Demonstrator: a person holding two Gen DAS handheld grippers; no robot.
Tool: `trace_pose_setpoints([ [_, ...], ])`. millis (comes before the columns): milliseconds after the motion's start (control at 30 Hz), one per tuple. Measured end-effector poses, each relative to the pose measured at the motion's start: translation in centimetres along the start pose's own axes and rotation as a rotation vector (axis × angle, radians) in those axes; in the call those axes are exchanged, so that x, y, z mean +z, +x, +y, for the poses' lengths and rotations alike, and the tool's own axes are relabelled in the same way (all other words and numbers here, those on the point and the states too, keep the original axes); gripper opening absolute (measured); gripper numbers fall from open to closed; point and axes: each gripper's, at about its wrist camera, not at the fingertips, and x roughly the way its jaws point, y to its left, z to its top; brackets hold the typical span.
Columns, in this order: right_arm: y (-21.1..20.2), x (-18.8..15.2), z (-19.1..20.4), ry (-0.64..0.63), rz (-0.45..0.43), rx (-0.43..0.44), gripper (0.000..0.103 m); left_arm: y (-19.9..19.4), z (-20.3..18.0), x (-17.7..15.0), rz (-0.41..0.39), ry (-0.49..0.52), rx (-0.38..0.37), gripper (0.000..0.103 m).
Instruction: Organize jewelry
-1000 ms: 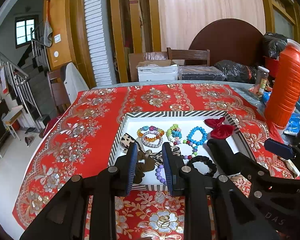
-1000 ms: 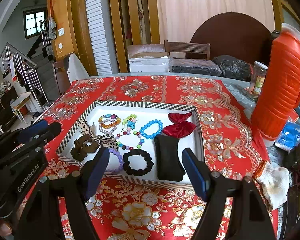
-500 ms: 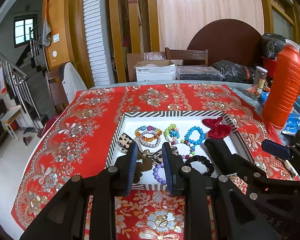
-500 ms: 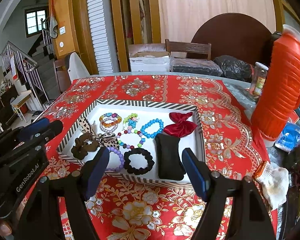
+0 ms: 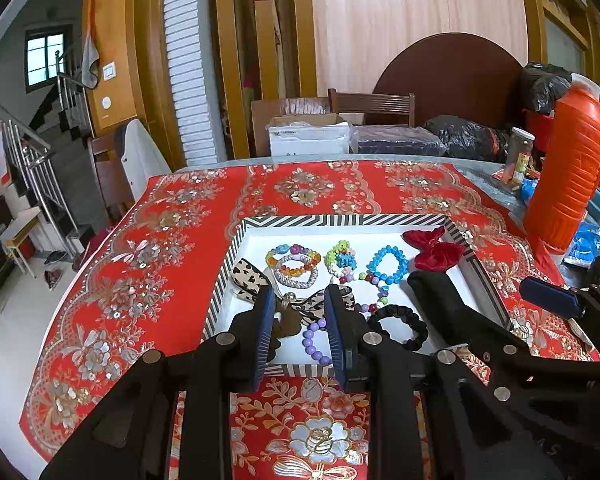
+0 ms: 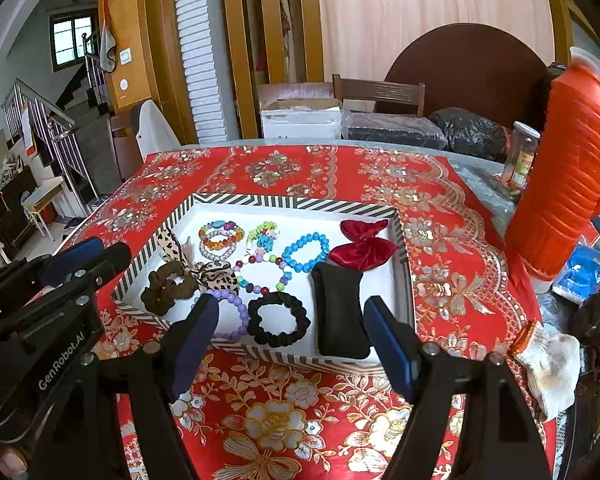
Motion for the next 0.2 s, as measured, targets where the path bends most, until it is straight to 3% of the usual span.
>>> trace_pose_setpoints([
  [200,0.24,0.01,-0.27,0.004,0.004,0.005,0.078,0.29,0.14,-0.12,0.003,-0.008,-0.009,0.029],
])
